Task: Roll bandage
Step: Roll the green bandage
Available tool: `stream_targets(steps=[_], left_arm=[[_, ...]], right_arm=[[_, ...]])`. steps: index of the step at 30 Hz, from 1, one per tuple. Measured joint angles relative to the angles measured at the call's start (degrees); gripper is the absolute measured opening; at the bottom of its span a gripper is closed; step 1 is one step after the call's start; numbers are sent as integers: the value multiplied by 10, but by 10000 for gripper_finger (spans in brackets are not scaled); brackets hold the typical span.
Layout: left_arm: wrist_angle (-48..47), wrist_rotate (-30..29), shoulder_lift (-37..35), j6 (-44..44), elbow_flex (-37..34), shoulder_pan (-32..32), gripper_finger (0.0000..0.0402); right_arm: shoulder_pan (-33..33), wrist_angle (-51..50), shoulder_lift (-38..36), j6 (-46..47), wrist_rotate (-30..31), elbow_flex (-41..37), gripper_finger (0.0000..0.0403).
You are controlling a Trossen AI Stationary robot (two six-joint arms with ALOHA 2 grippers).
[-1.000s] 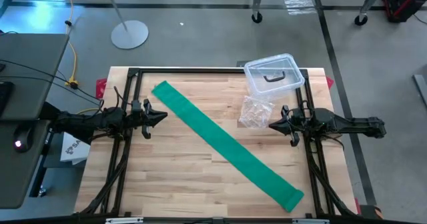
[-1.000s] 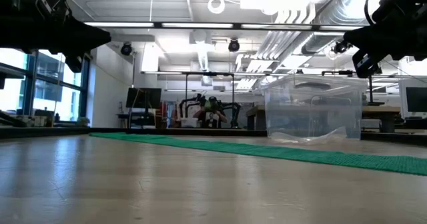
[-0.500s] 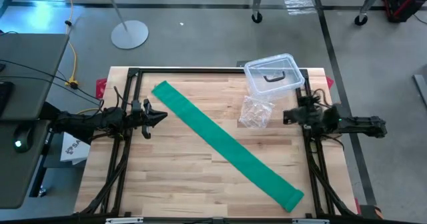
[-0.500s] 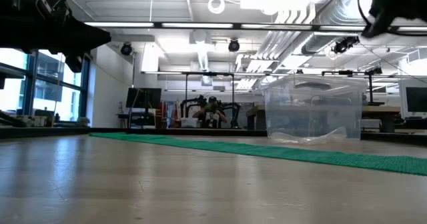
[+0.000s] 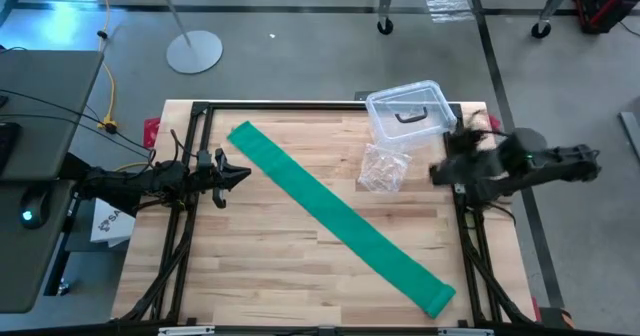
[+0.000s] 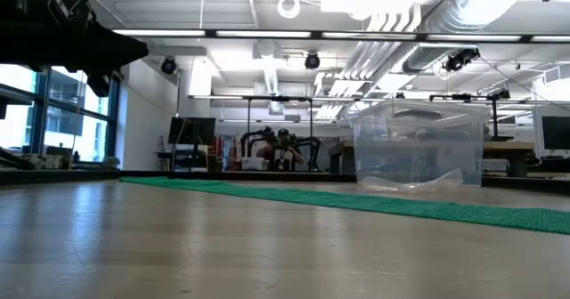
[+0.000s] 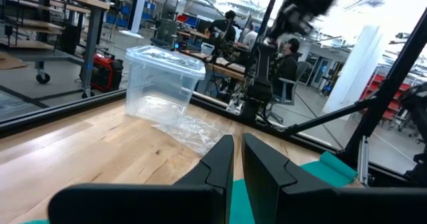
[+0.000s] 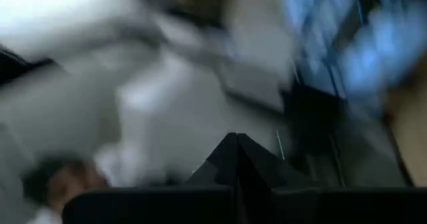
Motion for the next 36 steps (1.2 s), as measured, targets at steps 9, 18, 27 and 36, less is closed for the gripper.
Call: stream_targets(steps=[9,18,27,36], left_arm=[[0,1,0,0,0,0,28],[0,1,0,0,0,0,29],[0,1,0,-21,0,0,28],[0,1,0,-41,0,0,28]], right_arm=[[129,-377,168,20,-256,72,8],[260,-357,244,57,-239,-45,156],[342,-208,309,99,-202,-145,298],[407,-199,388,-42,-198,-146,301]])
